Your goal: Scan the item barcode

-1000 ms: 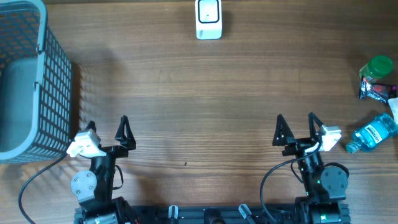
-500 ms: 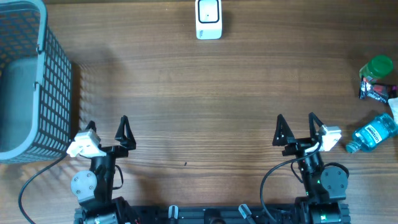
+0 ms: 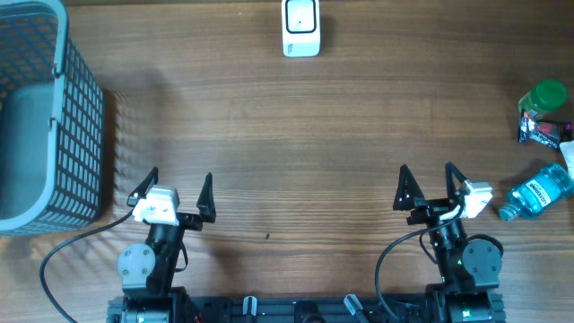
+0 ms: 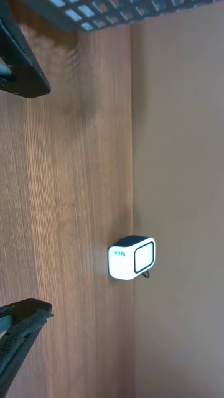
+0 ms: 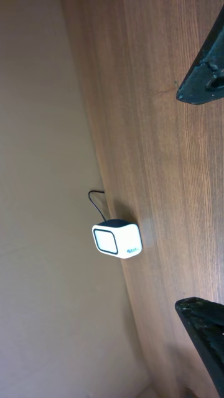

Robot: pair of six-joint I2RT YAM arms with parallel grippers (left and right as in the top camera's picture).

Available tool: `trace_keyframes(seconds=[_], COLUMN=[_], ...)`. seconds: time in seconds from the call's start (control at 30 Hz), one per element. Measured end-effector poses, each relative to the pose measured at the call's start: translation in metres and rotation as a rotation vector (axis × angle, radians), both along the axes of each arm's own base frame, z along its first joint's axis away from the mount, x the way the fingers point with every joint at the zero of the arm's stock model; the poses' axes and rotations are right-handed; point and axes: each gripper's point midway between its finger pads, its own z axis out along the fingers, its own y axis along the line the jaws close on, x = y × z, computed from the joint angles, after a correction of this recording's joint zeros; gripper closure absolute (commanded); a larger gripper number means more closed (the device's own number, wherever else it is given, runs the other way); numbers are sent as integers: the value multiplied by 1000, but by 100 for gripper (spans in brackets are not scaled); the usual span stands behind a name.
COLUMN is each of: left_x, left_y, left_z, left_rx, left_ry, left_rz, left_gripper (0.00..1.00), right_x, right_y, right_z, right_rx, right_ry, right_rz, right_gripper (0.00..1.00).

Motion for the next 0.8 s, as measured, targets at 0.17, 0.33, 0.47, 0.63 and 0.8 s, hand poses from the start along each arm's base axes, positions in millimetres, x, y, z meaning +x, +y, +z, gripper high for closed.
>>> trace_keyframes(seconds=[0.17,0.33,0.47,0.63,0.8], left_x=[0,0,0,0,0], left_y=[2,2,2,2,2], left_z=[0,0,0,0,0], left_rx=[4,4,4,4,4], left_ry=[0,0,0,0,0], left_rz=[12,12,12,12,12], left_gripper=[0,0,0,0,0], right_x=[0,0,0,0,0], right_y=[0,0,0,0,0], right_z=[0,0,0,0,0], right_rx=[0,0,0,0,0], right_ry=[0,0,0,0,0], right_rz=[0,0,0,0,0], right_gripper=[0,0,0,0,0])
